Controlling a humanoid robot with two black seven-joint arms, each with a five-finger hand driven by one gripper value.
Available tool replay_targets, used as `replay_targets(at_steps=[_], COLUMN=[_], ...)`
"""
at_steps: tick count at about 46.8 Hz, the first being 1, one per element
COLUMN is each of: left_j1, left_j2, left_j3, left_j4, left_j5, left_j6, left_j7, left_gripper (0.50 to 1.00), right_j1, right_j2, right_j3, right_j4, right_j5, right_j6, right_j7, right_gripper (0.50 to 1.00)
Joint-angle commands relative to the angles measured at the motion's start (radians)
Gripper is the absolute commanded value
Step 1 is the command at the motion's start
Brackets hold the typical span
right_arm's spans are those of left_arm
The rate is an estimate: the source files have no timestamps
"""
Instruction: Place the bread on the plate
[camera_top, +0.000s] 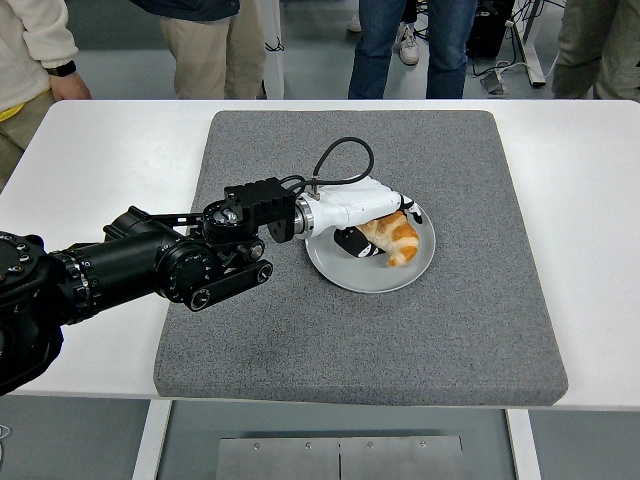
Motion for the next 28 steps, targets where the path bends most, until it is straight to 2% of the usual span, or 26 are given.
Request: replay_targets(at_steps=[1, 7, 28], left_j1=[-0.005, -0.013, -0.089], left_j2=[0.005, 0.022, 0.149], left_j3=[0.0, 0.0, -0.008], left_j4=[-0.005, -0.038, -0.187], left_j5=[-0.003, -0.003, -0.054], left_j6=[-0.005, -0.008, -0.031], left_j7=[-0.003, 0.0, 0.005], left_gripper=[0.955, 0.965, 0.968], right_j1=[0.0, 0.0, 0.0], right_j2=[0.0, 0.0, 0.0], right_j3=[0.0, 0.0, 0.0], right_j4=[0.0, 0.0, 0.0], right_j5=[0.0, 0.0, 0.0], right_j6=[0.0, 0.0, 0.0], right_j7=[0.0, -0.001, 0.0], right_gripper=[1.0, 1.0, 1.0])
